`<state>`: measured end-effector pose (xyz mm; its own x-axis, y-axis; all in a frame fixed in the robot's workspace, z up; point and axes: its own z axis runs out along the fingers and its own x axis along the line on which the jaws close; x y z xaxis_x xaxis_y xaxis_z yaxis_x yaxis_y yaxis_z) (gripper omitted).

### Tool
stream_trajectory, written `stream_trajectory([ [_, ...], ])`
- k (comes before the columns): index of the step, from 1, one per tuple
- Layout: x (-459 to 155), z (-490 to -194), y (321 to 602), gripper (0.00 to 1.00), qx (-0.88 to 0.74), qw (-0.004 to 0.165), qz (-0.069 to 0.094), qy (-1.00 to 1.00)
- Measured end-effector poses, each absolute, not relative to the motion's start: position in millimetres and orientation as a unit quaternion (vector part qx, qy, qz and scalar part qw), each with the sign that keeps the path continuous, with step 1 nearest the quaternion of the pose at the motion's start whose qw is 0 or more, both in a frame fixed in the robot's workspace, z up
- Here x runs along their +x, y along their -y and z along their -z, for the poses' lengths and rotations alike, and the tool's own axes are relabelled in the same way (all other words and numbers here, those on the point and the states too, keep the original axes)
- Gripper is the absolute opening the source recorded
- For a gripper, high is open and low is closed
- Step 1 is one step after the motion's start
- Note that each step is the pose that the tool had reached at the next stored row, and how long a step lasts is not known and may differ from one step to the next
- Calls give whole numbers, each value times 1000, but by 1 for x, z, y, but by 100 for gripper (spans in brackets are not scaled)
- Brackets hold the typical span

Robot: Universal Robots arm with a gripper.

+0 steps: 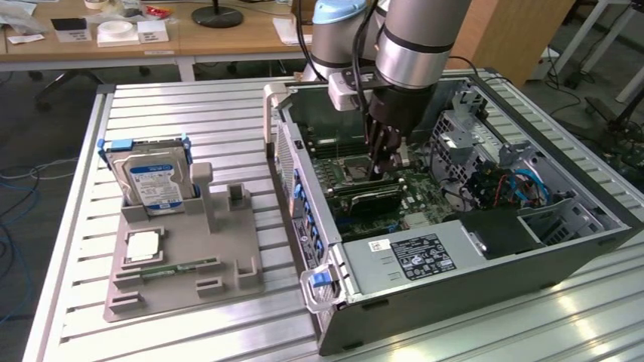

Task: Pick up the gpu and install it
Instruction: 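Press down on the gpu until it lock into place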

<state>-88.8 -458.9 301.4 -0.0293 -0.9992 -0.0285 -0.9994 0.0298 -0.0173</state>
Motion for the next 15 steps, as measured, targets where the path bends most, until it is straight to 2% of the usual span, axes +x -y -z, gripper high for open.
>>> stream_trajectory([
  [15, -89, -298, 459, 11, -697, 16, -4, -717],
])
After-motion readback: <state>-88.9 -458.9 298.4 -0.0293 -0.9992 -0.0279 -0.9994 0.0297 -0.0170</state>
